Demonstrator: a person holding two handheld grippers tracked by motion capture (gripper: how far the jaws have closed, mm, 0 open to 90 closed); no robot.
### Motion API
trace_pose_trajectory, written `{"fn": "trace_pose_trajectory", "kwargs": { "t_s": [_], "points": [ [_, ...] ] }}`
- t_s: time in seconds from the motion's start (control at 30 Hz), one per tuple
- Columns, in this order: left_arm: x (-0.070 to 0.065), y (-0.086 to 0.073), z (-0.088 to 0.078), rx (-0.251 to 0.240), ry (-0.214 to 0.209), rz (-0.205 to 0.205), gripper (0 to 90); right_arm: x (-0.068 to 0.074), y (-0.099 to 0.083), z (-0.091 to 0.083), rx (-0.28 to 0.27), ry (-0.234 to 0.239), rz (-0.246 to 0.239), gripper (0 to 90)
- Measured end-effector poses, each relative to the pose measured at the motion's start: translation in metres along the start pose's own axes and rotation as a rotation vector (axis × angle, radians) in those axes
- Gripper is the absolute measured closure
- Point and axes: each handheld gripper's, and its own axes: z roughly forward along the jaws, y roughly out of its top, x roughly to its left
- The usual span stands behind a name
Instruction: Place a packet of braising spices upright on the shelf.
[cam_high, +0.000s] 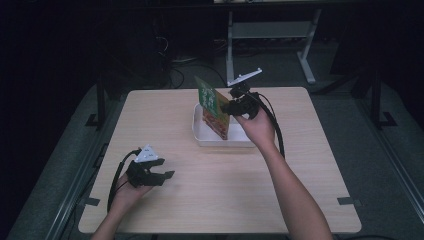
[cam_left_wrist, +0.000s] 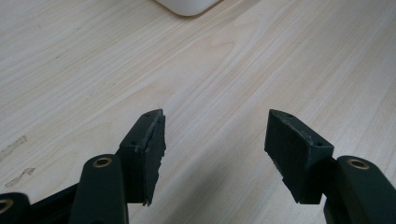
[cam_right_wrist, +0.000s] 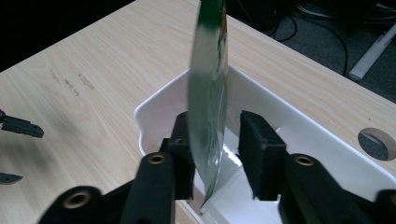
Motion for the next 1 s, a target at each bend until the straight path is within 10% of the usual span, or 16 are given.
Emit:
{"fn": "trace_pose_trajectory", "kwargs": {
  "t_s": [1.0],
  "points": [
    [-0.002, 0.000, 0.001, 0.005, 0.007, 0.001, 37.0, -0.016, -0.028, -0.025, 0.012, 0.093, 0.073, 51.6]
  ]
}}
